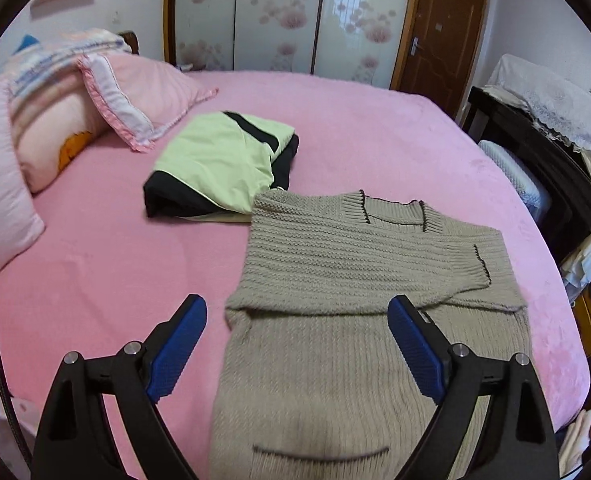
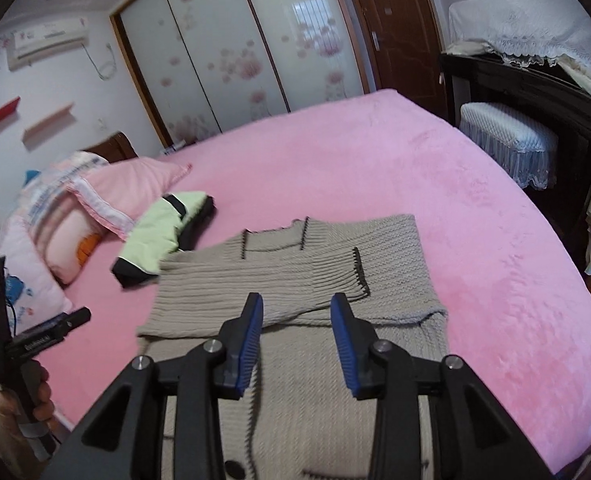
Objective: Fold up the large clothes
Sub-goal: 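Move both open tools to the cardigan hem at the bed edge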
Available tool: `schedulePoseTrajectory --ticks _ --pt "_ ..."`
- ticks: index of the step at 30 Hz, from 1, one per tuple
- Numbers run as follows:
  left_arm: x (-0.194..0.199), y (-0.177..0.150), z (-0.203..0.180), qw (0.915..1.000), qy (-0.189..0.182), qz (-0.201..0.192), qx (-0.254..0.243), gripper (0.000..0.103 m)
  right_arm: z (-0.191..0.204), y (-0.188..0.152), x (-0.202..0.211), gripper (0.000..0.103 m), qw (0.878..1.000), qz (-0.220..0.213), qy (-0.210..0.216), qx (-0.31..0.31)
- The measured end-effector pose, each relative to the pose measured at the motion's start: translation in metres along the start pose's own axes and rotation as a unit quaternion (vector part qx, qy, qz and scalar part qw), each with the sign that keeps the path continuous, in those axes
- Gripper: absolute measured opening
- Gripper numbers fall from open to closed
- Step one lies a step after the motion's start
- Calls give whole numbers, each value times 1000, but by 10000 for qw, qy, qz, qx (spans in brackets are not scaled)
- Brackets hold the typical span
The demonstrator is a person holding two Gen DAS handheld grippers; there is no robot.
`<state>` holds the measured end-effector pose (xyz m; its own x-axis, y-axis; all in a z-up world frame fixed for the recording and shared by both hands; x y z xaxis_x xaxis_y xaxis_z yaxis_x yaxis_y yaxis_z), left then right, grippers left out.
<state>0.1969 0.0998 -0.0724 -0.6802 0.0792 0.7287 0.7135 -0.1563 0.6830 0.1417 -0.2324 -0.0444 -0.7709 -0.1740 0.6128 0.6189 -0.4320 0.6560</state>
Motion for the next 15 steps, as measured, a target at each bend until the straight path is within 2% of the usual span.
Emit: schedulePoseTrajectory --ticks 8,15 --pt "60 -54 -11 9994 -93 -302 -163 91 3 -37 57 37 9994 -198 232 191" --pt "69 -115 -12 9997 -83 -152 -163 91 -12 -85 79 37 9986 -186 345 348"
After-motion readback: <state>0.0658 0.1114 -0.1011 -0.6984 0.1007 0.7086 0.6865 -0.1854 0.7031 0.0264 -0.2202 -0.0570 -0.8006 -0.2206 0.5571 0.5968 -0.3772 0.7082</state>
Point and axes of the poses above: each gripper's, at about its wrist camera, not at the fingertips, and x roughly against the way its jaws point, z to its left, y to its top, the point moved 5 cm from there along -x, roughly the way its jaws point, and after that the axes turned 12 degrees about -x, right-handed, at the moved point
